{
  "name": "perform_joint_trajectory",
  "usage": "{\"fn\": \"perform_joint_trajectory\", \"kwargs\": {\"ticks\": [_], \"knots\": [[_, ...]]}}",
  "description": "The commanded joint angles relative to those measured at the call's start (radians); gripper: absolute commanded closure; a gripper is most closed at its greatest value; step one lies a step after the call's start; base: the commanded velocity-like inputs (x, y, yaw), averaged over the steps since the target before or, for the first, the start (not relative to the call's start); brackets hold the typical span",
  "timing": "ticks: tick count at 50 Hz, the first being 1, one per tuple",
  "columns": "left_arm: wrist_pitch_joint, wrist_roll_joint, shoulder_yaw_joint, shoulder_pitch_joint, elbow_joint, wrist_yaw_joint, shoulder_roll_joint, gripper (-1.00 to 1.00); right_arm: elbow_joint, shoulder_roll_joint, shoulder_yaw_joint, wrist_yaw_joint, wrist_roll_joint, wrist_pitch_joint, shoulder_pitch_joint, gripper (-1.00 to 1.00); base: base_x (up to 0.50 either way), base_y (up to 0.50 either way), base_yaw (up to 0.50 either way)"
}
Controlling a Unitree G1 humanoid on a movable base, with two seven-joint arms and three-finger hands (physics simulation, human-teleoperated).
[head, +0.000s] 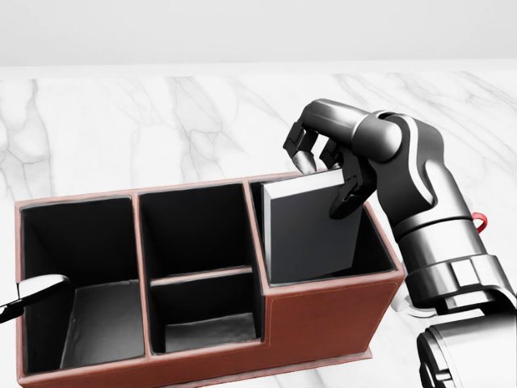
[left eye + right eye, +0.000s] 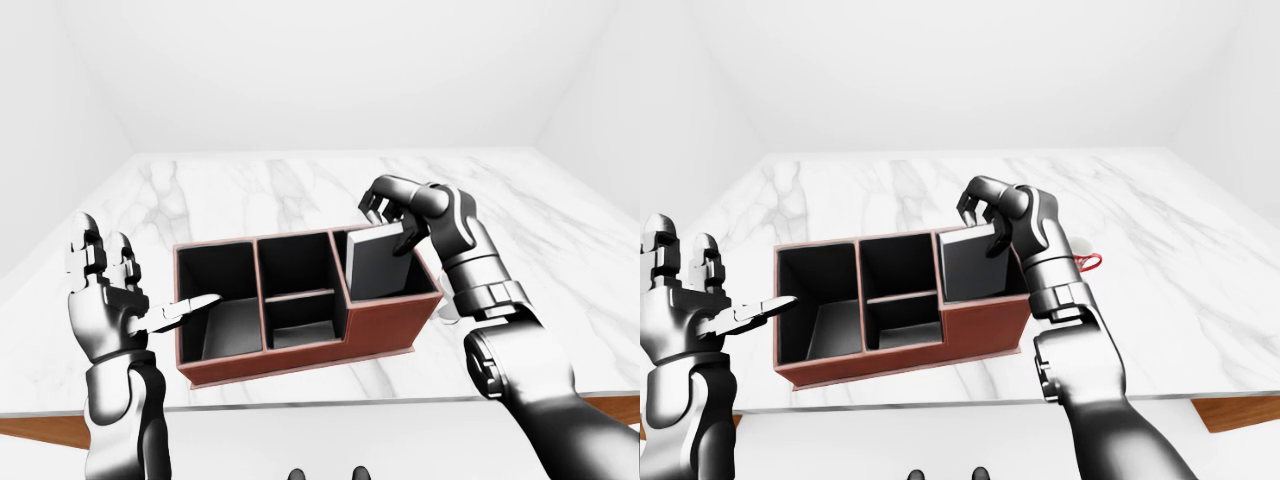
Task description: Pick up the book and place it in the right compartment of the caddy.
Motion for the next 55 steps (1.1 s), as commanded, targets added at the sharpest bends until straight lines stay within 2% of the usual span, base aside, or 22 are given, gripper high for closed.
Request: {"fn": "perform_joint_trajectory", "kwargs": {"ticks": [1,25,26,27,29,33,34,37,41,45,55], "knots": [[-0.002,-0.002,0.001,-0.001,0.003,-0.001,0.001,-1.00,0.024,0.005,-0.018,0.000,-0.002,0.000,0.000,1.00,0.00,0.00,0.00],[-0.005,-0.001,-0.001,0.000,0.007,-0.001,0.001,-1.00,-0.033,-0.016,-0.023,0.000,-0.014,0.000,0.008,1.00,0.00,0.00,0.00],[-0.008,-0.001,0.000,0.000,0.009,-0.002,0.000,-1.00,-0.046,-0.018,-0.024,0.000,-0.014,0.000,0.005,0.59,0.00,0.00,0.00],[-0.007,-0.001,0.000,0.000,0.009,-0.002,0.001,-1.00,-0.066,-0.025,-0.026,0.000,-0.014,0.000,0.001,-1.00,0.00,0.00,0.00],[-0.008,-0.001,0.000,-0.001,0.011,-0.001,0.001,-1.00,-0.080,-0.031,-0.069,0.000,0.030,0.000,-0.059,-1.00,0.00,0.00,0.00],[-0.008,0.002,-0.002,0.000,0.011,-0.001,0.000,-1.00,0.027,-0.051,-0.126,0.000,0.146,0.000,-0.190,-1.00,0.00,0.00,0.00],[-0.011,0.001,-0.001,0.000,0.014,-0.002,0.000,-1.00,0.115,-0.073,-0.131,-0.193,0.150,0.000,-0.246,-1.00,0.00,0.00,0.00],[-0.006,0.003,-0.004,0.003,0.005,-0.001,-0.001,-1.00,0.176,-0.099,-0.142,-0.328,0.240,0.000,-0.300,-1.00,0.00,0.00,0.00],[-0.011,0.002,-0.001,-0.001,0.014,-0.002,0.000,-1.00,0.196,-0.113,-0.120,-0.386,0.292,0.000,-0.306,-1.00,0.00,0.00,0.00],[-0.007,0.003,-0.004,0.000,0.009,0.000,-0.001,-1.00,0.186,-0.136,-0.146,-0.508,0.361,0.000,-0.348,-1.00,0.00,0.00,0.00],[-0.013,0.004,-0.004,-0.001,0.018,-0.002,0.000,-1.00,0.181,-0.146,-0.123,-0.536,0.403,0.000,-0.349,-1.00,0.00,0.00,0.00]]}}
